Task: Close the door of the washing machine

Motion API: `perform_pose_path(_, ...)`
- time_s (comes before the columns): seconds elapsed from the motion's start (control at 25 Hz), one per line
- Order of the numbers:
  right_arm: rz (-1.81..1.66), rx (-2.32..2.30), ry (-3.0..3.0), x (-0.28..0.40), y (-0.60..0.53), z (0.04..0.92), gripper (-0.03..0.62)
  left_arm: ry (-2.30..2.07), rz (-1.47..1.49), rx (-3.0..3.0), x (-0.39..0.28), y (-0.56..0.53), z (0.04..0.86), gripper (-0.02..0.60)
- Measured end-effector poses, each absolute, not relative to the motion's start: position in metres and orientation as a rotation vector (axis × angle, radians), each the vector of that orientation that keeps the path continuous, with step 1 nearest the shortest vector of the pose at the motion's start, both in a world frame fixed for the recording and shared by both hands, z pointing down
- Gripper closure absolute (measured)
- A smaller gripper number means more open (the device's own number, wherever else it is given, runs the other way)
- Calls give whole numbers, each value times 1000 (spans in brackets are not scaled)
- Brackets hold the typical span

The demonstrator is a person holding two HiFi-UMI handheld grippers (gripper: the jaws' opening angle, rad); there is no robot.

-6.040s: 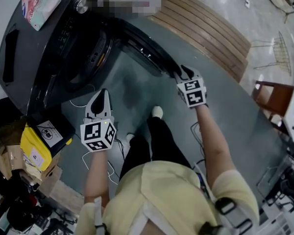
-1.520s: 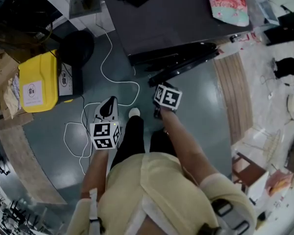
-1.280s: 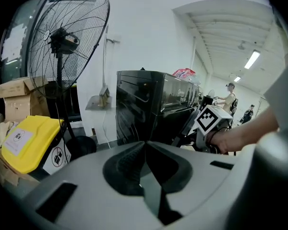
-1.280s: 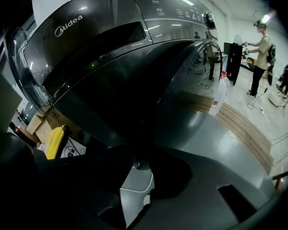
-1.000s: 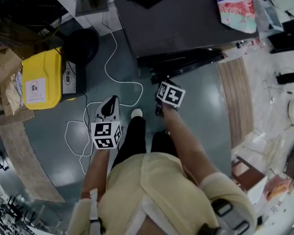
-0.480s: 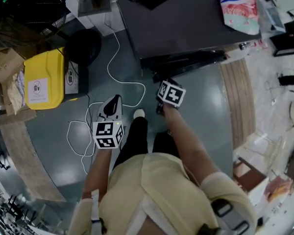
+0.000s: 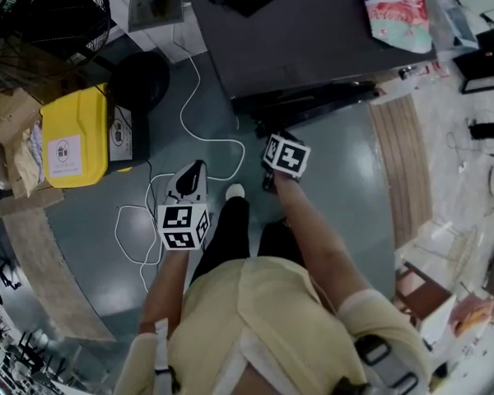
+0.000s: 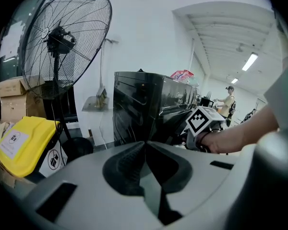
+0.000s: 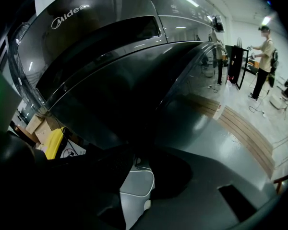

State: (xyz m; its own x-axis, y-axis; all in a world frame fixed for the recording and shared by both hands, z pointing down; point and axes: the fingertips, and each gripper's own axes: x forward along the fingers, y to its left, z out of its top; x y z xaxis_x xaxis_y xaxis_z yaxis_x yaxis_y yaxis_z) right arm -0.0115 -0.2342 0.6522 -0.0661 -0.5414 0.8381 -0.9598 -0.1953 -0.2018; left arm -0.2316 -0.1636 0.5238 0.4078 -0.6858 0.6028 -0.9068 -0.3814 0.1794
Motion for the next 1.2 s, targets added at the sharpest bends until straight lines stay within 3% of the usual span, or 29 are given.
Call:
perform_pose_path(1.04,1097,1620,-1846,10,-189,589,499,-1317,555,2237,-174,-171,506,574)
perform_pose_path(1.2,1064,1644,-1882,17,-181,576,532,-1311,558,2236,-167,-168,504,574)
